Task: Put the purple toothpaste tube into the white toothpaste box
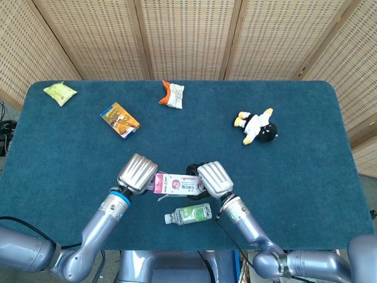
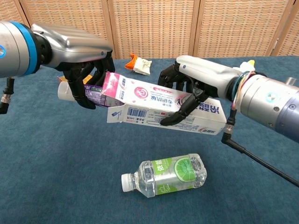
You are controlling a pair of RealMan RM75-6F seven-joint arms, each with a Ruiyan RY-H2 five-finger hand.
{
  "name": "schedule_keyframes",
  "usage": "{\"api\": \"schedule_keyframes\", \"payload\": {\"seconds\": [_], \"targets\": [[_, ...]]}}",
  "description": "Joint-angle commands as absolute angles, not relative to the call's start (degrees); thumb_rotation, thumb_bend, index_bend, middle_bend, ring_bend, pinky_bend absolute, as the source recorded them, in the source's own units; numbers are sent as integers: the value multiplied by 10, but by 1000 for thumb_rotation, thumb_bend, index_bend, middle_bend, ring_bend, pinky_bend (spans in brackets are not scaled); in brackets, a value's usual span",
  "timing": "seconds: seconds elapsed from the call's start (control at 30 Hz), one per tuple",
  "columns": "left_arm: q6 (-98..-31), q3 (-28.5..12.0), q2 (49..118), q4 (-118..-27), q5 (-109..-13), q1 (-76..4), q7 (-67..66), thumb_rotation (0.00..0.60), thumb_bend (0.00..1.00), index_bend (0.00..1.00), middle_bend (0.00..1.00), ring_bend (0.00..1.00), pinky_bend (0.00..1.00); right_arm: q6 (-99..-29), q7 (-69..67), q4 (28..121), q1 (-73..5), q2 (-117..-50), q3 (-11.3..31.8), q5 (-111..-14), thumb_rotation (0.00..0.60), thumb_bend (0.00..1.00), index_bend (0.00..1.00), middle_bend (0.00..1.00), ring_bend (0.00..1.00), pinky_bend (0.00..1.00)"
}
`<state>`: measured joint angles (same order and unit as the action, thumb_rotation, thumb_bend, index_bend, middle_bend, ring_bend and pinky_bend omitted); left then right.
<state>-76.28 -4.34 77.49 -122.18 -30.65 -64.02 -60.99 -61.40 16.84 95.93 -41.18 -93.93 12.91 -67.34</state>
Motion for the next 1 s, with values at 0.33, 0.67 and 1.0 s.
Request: {"api": "schedule_keyframes", "payload": {"seconds": [0.33,0.67,1.0], "targets": [[-802,-33,825,-1188,-376,-633,-625,600,323,798,558,485,504,-615,164,964,-412,-938,133,-670,600,38,709,648,554,612],[-817,-28,830,-1173,-430,-622,-641,600,323,431,199,192,243,-618,125,974,-405,-927,156,-644,600,38,709,648,554,612],[-820,-37,833,-1168,-458,-617,-658,600,322,189,2,11,66,-636,62,982,-387,-915,181,-635,600,37,709,649,554,612]]}}
